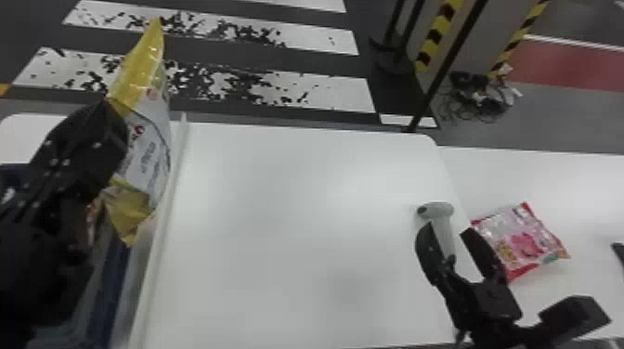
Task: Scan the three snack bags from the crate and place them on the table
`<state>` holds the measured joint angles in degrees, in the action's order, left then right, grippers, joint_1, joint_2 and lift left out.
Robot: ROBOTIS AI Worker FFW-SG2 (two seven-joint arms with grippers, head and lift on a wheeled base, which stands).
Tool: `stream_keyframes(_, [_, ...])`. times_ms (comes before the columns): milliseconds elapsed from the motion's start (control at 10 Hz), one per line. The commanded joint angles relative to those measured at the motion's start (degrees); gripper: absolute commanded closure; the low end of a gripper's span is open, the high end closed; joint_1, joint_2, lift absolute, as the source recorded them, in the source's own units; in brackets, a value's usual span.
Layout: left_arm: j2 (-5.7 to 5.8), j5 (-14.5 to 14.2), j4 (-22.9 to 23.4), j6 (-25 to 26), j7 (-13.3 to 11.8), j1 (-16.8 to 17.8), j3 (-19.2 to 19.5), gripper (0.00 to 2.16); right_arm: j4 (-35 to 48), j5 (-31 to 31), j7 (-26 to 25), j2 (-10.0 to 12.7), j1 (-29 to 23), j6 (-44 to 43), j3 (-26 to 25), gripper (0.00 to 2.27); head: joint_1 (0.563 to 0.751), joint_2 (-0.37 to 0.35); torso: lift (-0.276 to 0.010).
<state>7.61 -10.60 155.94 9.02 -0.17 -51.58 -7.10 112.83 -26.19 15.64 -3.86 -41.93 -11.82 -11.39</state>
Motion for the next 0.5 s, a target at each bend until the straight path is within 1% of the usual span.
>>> stream_keyframes(0, [-1.46,0.05,-1.08,3.25,-1.76,1.84,-4.15,2.15,-0.15,0.0,0.0,0.08,0.0,-0.17,-0.39,0.11,0.695,-0.253,-0.062])
stream_keyframes(100, [-1.63,0.05,-2.48,7.29,-3.17,3.6,-6.7,2.15,-0.15,0.0,0.0,0.08,0.0,-0.17,-0.83,0.11,0.695,-0.273,-0.062])
stream_keyframes(200, [-2.51,-2.41,-3.54,10.8,-5.45,5.18,-7.4,2.15,-0.15,-0.09,0.0,0.08,0.0,-0.17,-1.44,0.11,0.695,-0.317,-0.062])
stream_keyframes(300, [-2.51,-5.75,-6.61,11.33,-6.86,7.73,-7.49,2.15,-0.07,-0.09,0.0,0.08,0.18,0.0,-1.97,0.11,0.695,-0.35,-0.062])
stream_keyframes(400, [-2.42,-9.88,-10.22,11.68,-8.09,10.63,-7.4,2.15,-0.07,-0.18,0.0,0.08,0.35,0.0,-2.23,0.11,0.695,-0.35,-0.062])
